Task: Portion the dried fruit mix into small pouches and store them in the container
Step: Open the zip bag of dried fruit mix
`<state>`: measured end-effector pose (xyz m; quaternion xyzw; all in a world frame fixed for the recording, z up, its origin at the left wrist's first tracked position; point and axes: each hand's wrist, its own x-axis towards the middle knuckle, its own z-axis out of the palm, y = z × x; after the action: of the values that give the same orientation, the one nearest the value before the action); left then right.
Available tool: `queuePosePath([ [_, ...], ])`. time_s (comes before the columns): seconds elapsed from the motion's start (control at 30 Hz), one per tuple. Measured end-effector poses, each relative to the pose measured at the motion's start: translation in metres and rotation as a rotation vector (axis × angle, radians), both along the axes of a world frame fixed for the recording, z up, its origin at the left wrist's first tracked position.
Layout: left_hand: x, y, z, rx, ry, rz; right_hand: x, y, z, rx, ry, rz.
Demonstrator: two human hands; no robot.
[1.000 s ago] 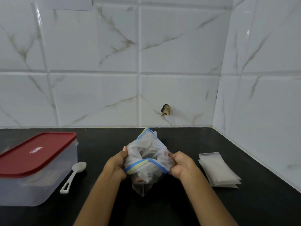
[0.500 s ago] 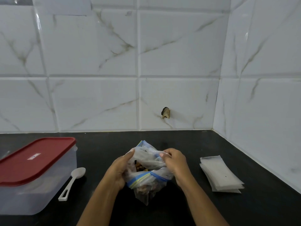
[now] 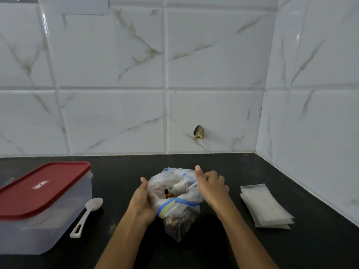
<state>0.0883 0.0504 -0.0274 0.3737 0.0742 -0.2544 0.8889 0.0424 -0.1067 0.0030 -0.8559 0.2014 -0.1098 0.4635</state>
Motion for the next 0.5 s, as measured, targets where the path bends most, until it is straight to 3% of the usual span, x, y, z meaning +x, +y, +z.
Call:
queuePosePath([
  [0.07, 0.000, -0.001, 0.000, -0.031, -0.042, -0.025, -0.002, 0.001, -0.001, -0.012, 0.055, 0.030],
  [0.17, 0.004, -0.001, -0.004, -0.019, -0.104, -0.029, -0.006, 0.004, -0.001, 0.157, 0.168, 0.104],
  [0.27, 0.007, -0.001, -0.006, 0.125, -0.139, 0.084, 0.000, 0.004, -0.002, 0.344, 0.135, 0.082],
  [0.33, 0.004, -0.006, -0.005, 0.357, -0.192, 0.163, 0.000, 0.003, 0.000, 0.607, 0.074, 0.042],
  [0.43, -0.004, -0.013, -0.002, 0.973, -0.378, 0.265, -0.002, -0.002, -0.003, 1.128, -0.051, 0.035],
  [0.5, -0.012, -0.012, 0.001, 1.227, -0.505, 0.273, -0.002, -0.003, -0.006, 1.323, -0.066, 0.016],
])
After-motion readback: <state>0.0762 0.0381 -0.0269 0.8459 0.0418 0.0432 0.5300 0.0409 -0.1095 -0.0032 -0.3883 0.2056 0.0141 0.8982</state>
